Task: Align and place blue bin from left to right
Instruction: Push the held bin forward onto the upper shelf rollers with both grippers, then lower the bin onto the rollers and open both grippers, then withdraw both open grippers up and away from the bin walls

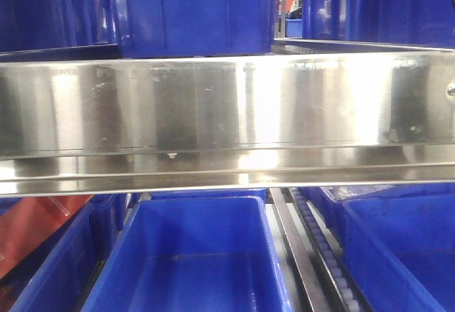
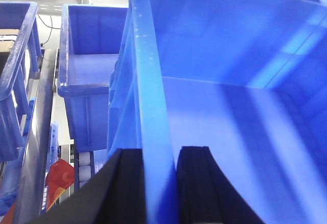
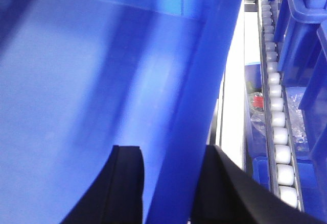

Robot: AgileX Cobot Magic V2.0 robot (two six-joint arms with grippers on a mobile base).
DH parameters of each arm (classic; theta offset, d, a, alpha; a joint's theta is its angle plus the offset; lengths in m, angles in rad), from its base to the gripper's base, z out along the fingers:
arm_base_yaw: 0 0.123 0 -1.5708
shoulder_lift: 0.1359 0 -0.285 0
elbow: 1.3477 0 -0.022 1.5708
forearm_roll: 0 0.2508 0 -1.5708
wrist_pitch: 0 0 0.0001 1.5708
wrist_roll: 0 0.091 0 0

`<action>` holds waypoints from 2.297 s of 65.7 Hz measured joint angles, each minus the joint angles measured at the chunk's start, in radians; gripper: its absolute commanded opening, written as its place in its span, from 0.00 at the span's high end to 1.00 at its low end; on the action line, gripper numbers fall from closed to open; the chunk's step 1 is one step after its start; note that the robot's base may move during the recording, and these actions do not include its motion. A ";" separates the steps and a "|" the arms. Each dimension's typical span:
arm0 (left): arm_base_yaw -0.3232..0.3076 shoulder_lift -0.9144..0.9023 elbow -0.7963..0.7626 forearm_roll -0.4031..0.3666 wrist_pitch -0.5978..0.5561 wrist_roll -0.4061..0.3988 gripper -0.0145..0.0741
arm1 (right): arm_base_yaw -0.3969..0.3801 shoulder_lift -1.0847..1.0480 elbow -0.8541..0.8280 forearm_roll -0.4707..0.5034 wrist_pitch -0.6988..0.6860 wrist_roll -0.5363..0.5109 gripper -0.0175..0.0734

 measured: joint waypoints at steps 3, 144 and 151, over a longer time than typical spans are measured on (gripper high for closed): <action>0.000 0.000 0.000 0.000 0.000 0.000 0.96 | 0.000 0.000 0.000 0.000 0.000 0.000 0.88; 0.001 -0.005 0.024 0.096 0.318 0.022 0.30 | -0.057 0.019 -0.010 -0.009 0.024 -0.079 0.62; 0.001 -0.060 0.022 0.103 0.320 0.024 0.57 | -0.084 -0.033 -0.011 -0.009 0.062 -0.079 0.89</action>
